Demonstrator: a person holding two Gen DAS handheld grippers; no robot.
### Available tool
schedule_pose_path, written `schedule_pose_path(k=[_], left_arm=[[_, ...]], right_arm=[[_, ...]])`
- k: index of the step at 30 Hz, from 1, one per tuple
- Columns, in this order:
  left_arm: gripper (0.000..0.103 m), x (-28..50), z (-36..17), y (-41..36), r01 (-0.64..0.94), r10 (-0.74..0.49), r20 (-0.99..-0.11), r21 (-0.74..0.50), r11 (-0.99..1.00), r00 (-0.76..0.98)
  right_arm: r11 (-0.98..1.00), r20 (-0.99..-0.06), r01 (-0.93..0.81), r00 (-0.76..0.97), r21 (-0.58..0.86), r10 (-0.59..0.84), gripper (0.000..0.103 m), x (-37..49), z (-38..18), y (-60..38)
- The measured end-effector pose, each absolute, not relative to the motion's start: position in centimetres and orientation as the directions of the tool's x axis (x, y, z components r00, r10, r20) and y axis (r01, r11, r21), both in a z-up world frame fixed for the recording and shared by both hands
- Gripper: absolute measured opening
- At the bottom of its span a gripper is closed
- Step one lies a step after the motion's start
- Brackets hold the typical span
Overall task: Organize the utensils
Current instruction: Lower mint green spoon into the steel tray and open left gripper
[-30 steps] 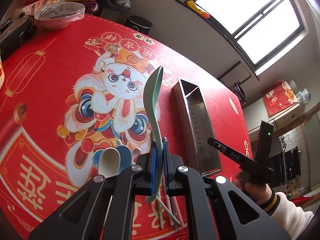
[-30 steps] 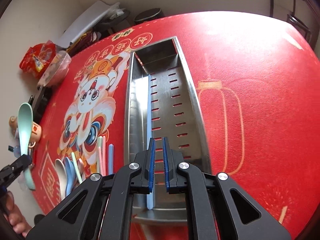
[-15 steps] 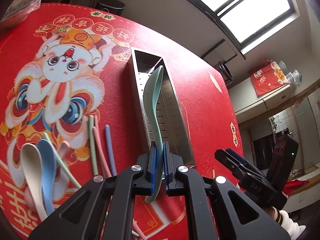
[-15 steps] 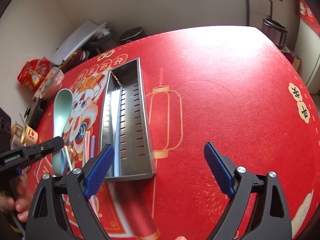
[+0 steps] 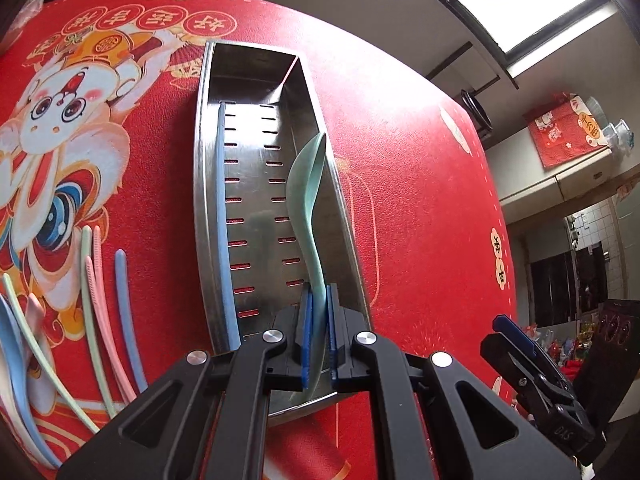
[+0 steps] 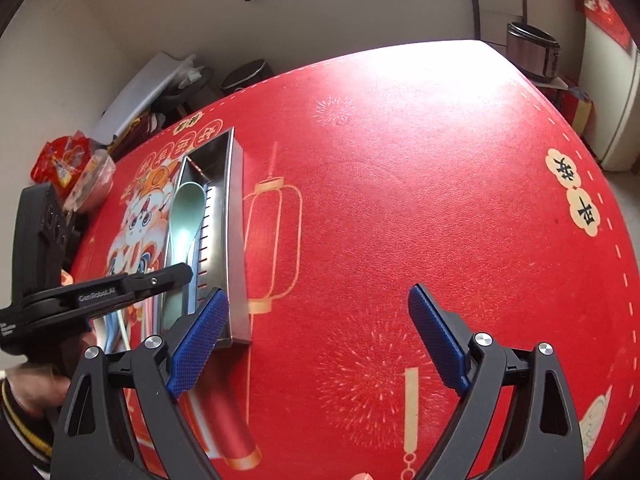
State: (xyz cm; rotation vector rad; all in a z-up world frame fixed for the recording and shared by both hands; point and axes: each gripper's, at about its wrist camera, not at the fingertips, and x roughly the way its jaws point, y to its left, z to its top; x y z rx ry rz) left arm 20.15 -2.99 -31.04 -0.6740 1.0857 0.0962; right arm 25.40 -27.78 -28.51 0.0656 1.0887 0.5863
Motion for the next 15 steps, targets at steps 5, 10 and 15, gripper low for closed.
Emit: schedule_pose_path(k=[5,10,15], left_arm=[[0.006,20.8,-32.7,-2.9,-0.414,-0.247,-0.858,-0.446,0.793,0.451],[0.007,21.3,-33.4,-3.3,-0.420,-0.262,-0.861,-0.453,0.787,0.437],[0.007,21.5,-33.6,-3.6,-0.419,-0.265,-0.863,-0.450,0.788,0.429]], right_arm=[[0.850,-0.814,-0.404,0.328,0.338,0.480,0.088,25.7,-28.8,-28.9],[0.856,-0.817,-0.392,0.331,0.337,0.473,0.088,26.0,-28.8,-29.6],[0.861,-0.815,-0.382,0.341,0.337,0.470,0.088,26.2,-28.7,-30.1]])
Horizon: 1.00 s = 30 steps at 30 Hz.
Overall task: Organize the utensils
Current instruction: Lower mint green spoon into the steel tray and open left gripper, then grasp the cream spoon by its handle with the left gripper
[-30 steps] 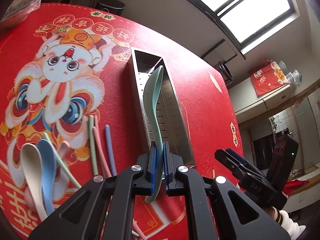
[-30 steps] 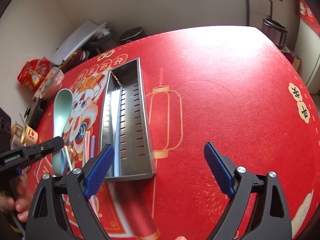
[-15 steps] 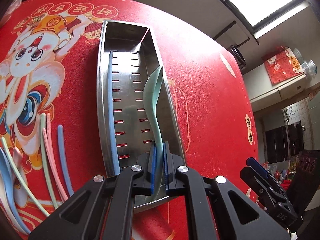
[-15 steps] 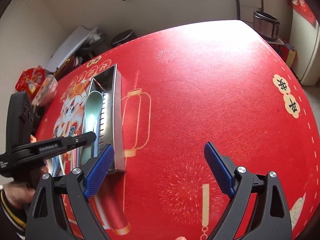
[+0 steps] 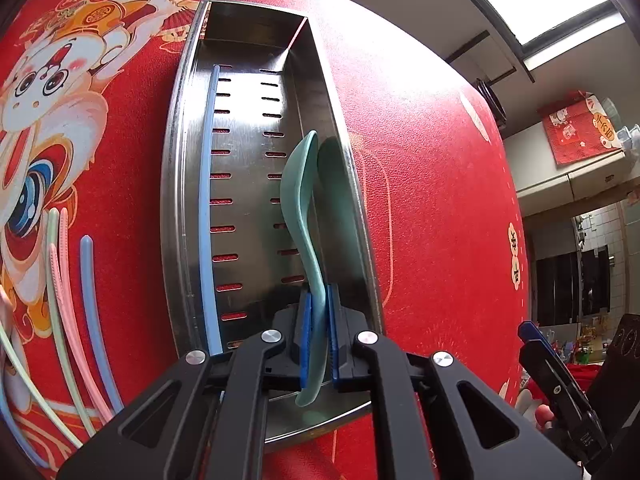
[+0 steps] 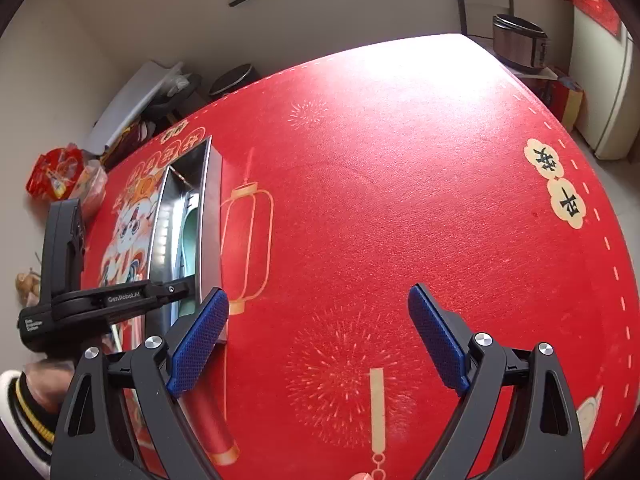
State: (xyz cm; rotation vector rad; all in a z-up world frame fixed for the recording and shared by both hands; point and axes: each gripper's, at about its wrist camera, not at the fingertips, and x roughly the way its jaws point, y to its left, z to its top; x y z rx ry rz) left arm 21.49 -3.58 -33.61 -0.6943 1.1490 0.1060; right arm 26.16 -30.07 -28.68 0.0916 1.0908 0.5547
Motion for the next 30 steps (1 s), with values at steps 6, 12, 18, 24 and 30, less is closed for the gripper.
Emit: schedule_pose_path(k=[6,12,18,24,30], left_arm=[[0.014,21.6,-33.4,-3.8,-0.397,-0.261,-0.870,-0.433,0.809,0.417],[0.022,21.3,-32.0,-3.8,-0.365,-0.252,-0.864,-0.426,0.828,0.436],[0.035,19.2,-29.2,-3.5,-0.321,-0.228,-0.841,-0.418,0.850,0.491],[0.043,14.2,-25.8,-1.4,-0.292,-0.155,-0.794,-0.386,0.875,0.588],[0.043,7.1,-23.5,4.4,-0.396,0.007,-0.759,-0.331,0.857,0.651]], right_arm=[[0.858,-0.814,-0.380,0.333,0.345,0.475,0.088,25.9,-28.6,-29.8],[0.851,-0.806,-0.391,0.338,0.350,0.487,0.088,25.2,-28.0,-29.5],[0.843,-0.786,-0.389,0.353,0.371,0.508,0.088,24.2,-27.6,-29.3],[0.831,-0.759,-0.412,0.378,0.375,0.530,0.088,22.3,-27.2,-27.8],[0.801,-0.733,-0.458,0.377,0.385,0.567,0.088,20.4,-26.8,-24.6]])
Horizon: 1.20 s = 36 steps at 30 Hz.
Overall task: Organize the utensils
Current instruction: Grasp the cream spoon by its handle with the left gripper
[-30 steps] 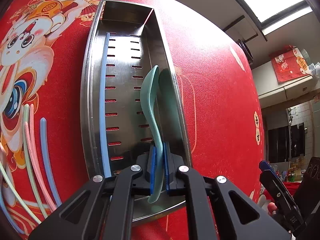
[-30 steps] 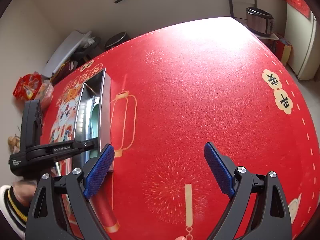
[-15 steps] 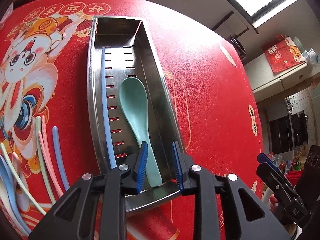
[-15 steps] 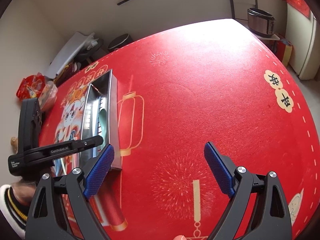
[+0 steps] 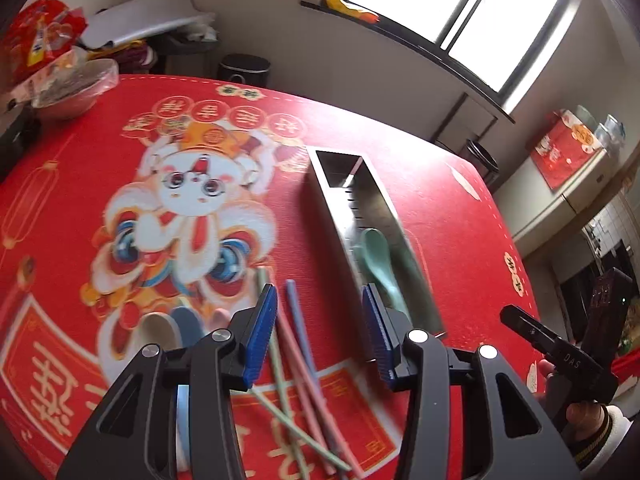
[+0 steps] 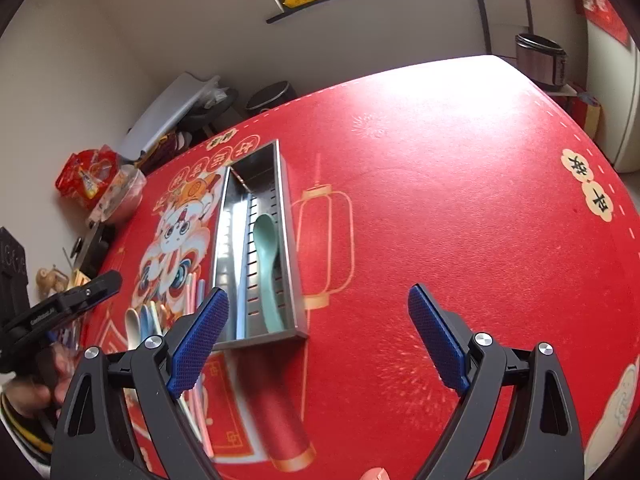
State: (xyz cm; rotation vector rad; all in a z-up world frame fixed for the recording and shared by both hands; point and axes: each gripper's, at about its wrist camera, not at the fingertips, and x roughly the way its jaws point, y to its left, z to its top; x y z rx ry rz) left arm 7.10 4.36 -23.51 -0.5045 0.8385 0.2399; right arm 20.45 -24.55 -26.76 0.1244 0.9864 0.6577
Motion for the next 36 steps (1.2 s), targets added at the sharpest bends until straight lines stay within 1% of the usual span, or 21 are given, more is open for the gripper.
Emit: schedule_pose_path(k=[4,7,10,16,18,19,21,23,29,36], left_arm=[[0.043,2.4,-23.3,9.1,-0.475,0.057,-0.766,-0.337,0.813,0.640],[0.043,-0.5,-24.5,11.7,-0.511,0.052,-0.789,-0.344,0.788,0.613],[0.043,-2.3,-26.1,12.6,-0.500,0.006,-0.808,-0.359,0.788,0.589],[0.042,-3.4,-29.7,11.2,-0.418,-0.161,-0.832,-0.422,0.805,0.530],[0.033,-3.4,-30.1,10.8,-0.384,-0.190,-0.839,-0.420,0.822,0.509],[0.031,-3.4,-30.1,10.8,-0.370,-0.199,-0.838,-0.421,0.828,0.509],[0.023,-3.6,-30.1,10.9,-0.353,-0.218,-0.827,-0.439,0.827,0.518],[0.020,-3.6,-30.4,11.2,-0.346,-0.238,-0.820,-0.457,0.820,0.520],[0.020,-3.4,-32.2,11.1,-0.345,-0.304,-0.820,-0.499,0.795,0.485],[0.020,-2.9,-32.9,11.5,-0.349,-0.336,-0.809,-0.529,0.774,0.481]], right_arm=[[0.783,-0.722,-0.484,0.368,0.390,0.586,0.088,18.9,-26.2,-21.7],[0.780,-0.733,-0.485,0.345,0.396,0.587,0.088,17.6,-26.3,-19.6],[0.786,-0.763,-0.482,0.312,0.387,0.567,0.088,16.1,-26.5,-17.6],[0.816,-0.807,-0.463,0.296,0.346,0.511,0.088,13.8,-27.0,-15.1],[0.822,-0.814,-0.464,0.301,0.330,0.497,0.088,13.0,-27.0,-14.7],[0.824,-0.816,-0.464,0.303,0.325,0.492,0.088,12.7,-27.0,-14.5],[0.827,-0.820,-0.465,0.305,0.316,0.484,0.088,12.1,-27.0,-14.3],[0.826,-0.823,-0.472,0.303,0.308,0.480,0.088,11.6,-27.0,-14.1],[0.820,-0.826,-0.488,0.299,0.299,0.479,0.088,10.6,-26.9,-13.6],[0.819,-0.819,-0.494,0.315,0.290,0.480,0.088,10.3,-26.3,-13.7]])
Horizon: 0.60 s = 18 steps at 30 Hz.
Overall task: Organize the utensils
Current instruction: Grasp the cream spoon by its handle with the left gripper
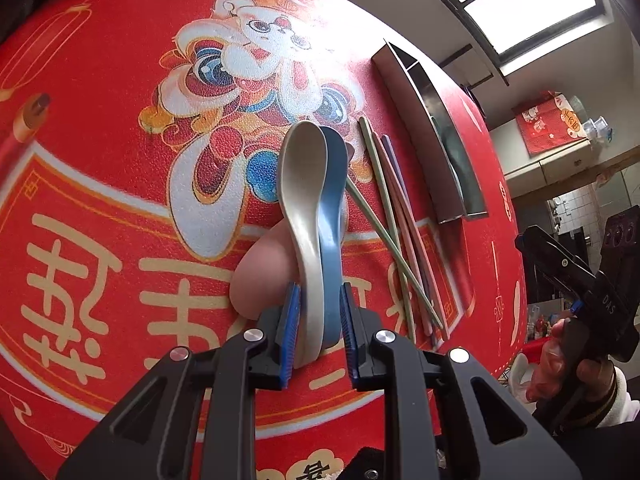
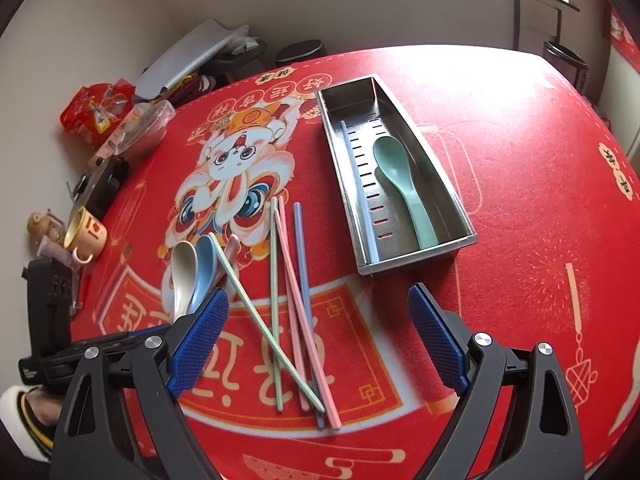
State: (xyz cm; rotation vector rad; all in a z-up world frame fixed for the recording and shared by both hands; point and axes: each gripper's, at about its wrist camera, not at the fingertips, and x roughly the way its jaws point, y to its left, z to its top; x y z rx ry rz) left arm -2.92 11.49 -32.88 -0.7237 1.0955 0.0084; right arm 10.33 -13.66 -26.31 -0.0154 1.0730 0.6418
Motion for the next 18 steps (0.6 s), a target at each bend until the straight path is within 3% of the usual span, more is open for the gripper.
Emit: schedule_pose_path(k=[8,18], left_arm=[[0.019,-3.0,-34.0,12.1,-0.371,-0.396,-0.771,-0.603,0.706,0.499],[0.010,-3.0,-34.7,12.3,-0.391,-0.422,-0.751,-0.638,0.664,0.508]], right_arm=[[0.819,-0.818,-0.498,0.320,0.284,0.479,0.088,10.4,-26.1,-13.9],[0.819,-0.817,-0.496,0.319,0.287,0.480,0.088,10.6,-26.1,-14.2]])
